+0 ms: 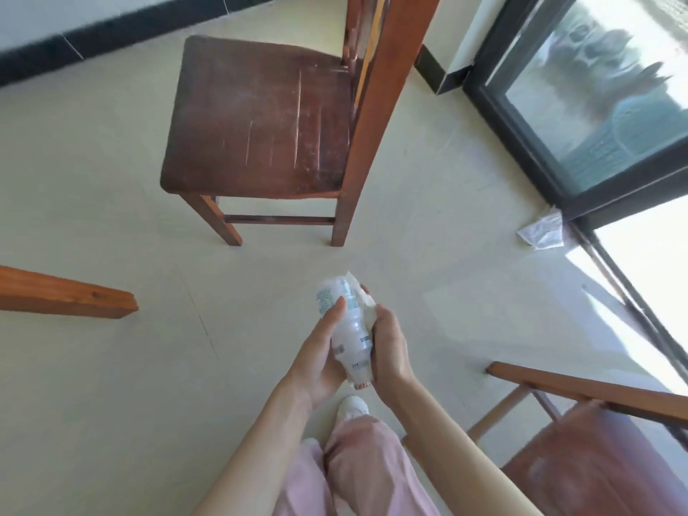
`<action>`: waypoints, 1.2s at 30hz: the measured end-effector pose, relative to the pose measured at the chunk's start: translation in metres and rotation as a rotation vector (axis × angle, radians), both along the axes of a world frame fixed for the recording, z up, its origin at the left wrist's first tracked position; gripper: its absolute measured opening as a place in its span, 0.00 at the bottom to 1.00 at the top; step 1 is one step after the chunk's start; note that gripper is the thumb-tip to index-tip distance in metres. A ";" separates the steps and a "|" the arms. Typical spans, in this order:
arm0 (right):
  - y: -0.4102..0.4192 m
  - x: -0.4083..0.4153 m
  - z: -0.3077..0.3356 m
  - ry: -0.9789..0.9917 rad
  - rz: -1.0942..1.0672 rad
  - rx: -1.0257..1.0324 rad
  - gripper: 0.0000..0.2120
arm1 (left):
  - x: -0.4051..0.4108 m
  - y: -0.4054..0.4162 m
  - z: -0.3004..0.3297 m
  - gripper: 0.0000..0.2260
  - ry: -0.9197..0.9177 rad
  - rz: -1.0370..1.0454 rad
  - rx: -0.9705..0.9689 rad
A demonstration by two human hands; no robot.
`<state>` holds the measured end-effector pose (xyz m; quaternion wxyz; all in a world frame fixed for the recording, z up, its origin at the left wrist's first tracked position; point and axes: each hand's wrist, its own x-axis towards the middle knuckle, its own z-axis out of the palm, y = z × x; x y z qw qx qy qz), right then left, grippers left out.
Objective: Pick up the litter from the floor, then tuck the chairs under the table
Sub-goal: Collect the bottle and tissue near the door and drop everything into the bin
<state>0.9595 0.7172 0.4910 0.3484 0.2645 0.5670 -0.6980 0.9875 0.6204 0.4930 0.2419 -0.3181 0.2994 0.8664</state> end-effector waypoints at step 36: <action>0.218 -0.081 0.157 0.010 -0.947 0.223 0.14 | -0.257 0.185 0.220 0.07 0.326 -0.999 -0.696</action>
